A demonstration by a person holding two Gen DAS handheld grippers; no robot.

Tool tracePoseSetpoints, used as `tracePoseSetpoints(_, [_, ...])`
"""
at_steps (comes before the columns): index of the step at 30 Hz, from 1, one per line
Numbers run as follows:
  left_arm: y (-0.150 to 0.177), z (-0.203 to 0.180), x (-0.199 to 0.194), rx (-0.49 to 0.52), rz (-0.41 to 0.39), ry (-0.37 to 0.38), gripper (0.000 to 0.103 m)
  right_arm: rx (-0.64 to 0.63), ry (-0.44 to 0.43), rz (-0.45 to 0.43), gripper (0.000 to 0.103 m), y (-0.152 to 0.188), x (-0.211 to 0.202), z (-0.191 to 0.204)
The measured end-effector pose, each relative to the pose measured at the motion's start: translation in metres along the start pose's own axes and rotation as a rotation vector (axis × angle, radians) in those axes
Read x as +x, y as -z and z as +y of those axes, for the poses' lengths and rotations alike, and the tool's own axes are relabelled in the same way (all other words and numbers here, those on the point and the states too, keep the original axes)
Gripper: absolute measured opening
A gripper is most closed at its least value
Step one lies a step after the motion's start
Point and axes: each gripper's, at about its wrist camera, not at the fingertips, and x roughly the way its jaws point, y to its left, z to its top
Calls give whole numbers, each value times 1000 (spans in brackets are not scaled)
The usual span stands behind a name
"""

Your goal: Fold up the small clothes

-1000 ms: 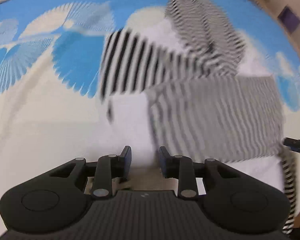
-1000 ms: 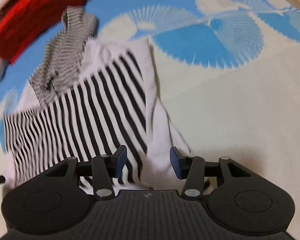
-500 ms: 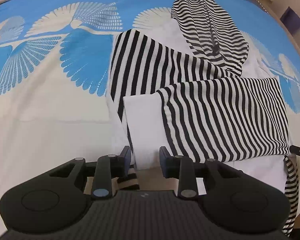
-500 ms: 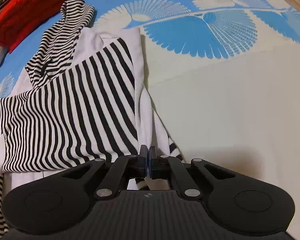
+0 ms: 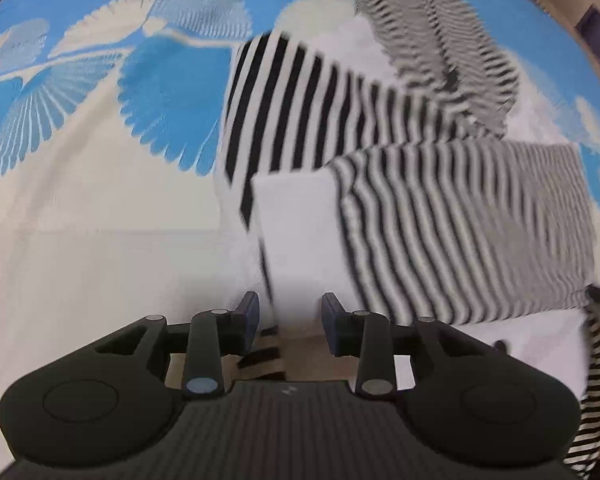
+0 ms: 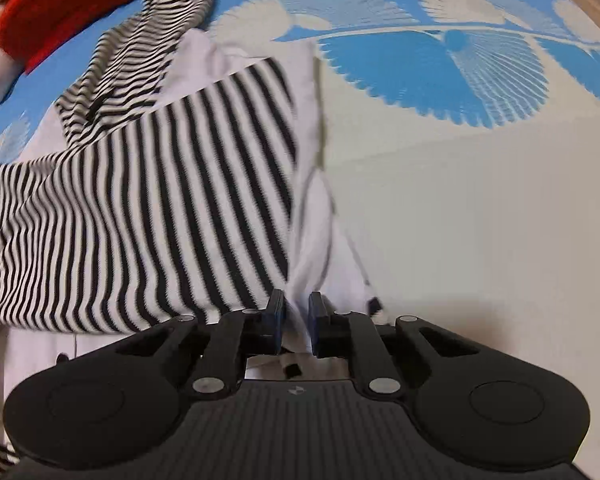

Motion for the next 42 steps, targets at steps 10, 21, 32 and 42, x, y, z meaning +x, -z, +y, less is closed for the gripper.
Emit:
tracePoseSetpoints(10, [-11,-21,-34,25,-156,2,47,49,-42,-175,47,-19,-47,5])
tracePoseSetpoints(21, [-30,-40,-66,-40,-413,3,64,-157,-4,-333,48,-40,-73,47])
tracePoseSetpoints(32, [-47,-47,-85,-12,-565,-69,75,-165,140,-326,48,-64,-74,37])
tracePoseSetpoints(42, [-182,-74,-28,27,-487,-78,13,-217,236,-317,48,-83,-74,26])
